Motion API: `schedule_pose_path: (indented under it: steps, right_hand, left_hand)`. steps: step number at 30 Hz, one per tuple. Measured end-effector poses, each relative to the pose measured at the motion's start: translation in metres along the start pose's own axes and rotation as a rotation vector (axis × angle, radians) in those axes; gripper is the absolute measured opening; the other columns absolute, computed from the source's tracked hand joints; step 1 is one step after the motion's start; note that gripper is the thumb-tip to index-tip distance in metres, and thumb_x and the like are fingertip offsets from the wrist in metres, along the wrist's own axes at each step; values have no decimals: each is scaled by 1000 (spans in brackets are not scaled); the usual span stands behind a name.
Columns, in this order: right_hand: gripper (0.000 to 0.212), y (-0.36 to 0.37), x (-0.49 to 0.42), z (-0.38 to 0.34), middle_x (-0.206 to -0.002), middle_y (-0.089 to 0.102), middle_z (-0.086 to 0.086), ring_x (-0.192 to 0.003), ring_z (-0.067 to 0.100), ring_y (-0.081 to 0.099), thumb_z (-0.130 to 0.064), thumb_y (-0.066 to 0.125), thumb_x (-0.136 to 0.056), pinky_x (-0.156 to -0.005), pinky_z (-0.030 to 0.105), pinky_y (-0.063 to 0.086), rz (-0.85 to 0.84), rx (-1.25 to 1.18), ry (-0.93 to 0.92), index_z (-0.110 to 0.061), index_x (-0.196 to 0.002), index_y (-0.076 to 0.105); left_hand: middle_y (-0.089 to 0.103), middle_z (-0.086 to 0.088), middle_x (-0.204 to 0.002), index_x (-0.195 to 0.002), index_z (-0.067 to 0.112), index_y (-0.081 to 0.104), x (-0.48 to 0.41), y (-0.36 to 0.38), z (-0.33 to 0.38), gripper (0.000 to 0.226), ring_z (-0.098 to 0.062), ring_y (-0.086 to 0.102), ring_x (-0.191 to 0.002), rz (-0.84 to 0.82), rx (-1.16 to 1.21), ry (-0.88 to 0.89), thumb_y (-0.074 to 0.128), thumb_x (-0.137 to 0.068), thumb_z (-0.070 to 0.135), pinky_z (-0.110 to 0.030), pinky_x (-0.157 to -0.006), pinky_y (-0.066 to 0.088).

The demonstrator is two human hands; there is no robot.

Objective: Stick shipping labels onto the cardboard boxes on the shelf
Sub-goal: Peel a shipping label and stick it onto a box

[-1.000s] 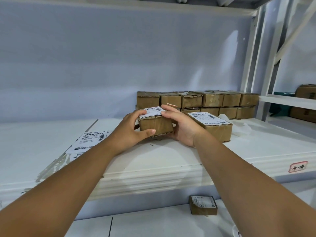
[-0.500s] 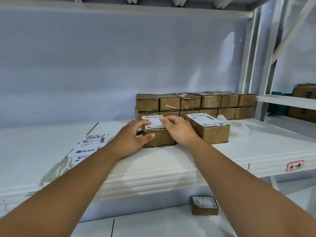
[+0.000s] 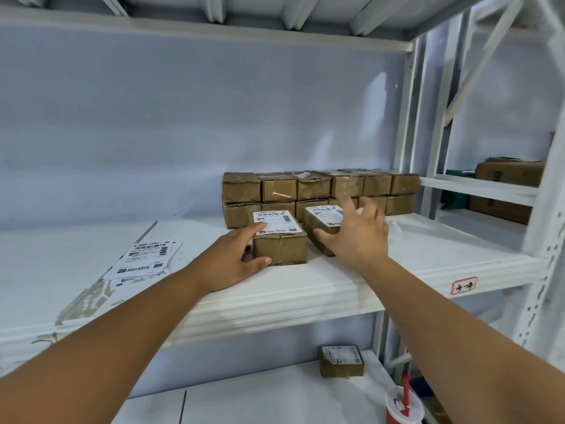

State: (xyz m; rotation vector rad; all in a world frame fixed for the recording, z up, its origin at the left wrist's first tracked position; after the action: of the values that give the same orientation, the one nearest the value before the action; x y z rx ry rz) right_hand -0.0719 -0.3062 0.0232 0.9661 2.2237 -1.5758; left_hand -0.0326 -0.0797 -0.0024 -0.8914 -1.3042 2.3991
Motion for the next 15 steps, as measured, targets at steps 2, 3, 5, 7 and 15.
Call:
schedule_pose_path:
  steps: [2, 3, 5, 7, 15]
  right_hand:
    - [81, 6, 0, 13, -149, 23, 14, -133, 36, 33, -57, 66, -76, -108, 44, 30, -63, -56, 31, -32, -142, 28]
    - [81, 8, 0, 17, -148, 24, 14, -130, 35, 38, -56, 67, -75, -106, 42, 33, -91, -96, 46, -32, -142, 28]
    - [83, 10, -1, 25, -145, 28, 13, -124, 35, 45, -56, 69, -74, -103, 42, 37, -129, -157, 75, -32, -142, 28]
    - [83, 8, -4, 29, -141, 33, 13, -121, 35, 46, -57, 68, -74, -101, 43, 36, -150, -134, 90, -33, -142, 27]
    - [87, -2, -13, 73, -141, 33, 11, -125, 34, 42, -68, 62, -72, -102, 47, 31, -159, -1, 205, -33, -143, 25]
  left_hand:
    - [51, 5, -132, -144, 37, 26, -1, 3, 6, 66, -9, 56, -99, -9, -24, 2, 60, -88, 41, -18, -85, 39]
    - [54, 5, -127, -144, 38, 25, -2, 5, 9, 65, -10, 56, -95, -13, -20, -6, 59, -89, 41, -18, -83, 40]
    - [56, 4, -124, -144, 40, 23, -5, 9, 12, 65, -11, 57, -96, -14, 4, -31, 57, -89, 42, -21, -85, 42]
    - [57, 1, -123, -144, 41, 22, -9, 13, 14, 65, -14, 56, -99, -8, 20, -53, 57, -89, 43, -25, -89, 43]
    - [55, -5, -128, -147, 34, 18, -35, 43, 50, 70, -18, 53, -110, -25, 54, -50, 57, -89, 45, -25, -89, 39]
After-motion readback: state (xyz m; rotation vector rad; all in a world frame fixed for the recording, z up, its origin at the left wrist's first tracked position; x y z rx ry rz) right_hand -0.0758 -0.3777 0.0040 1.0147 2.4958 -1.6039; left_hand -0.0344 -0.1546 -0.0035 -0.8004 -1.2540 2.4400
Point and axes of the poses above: each hand's wrist, its own x-axis away from the middle knuckle, its own y-axis out of the palm, z = x × y, the point moved 6 cm from there along -x, towards the middle knuckle
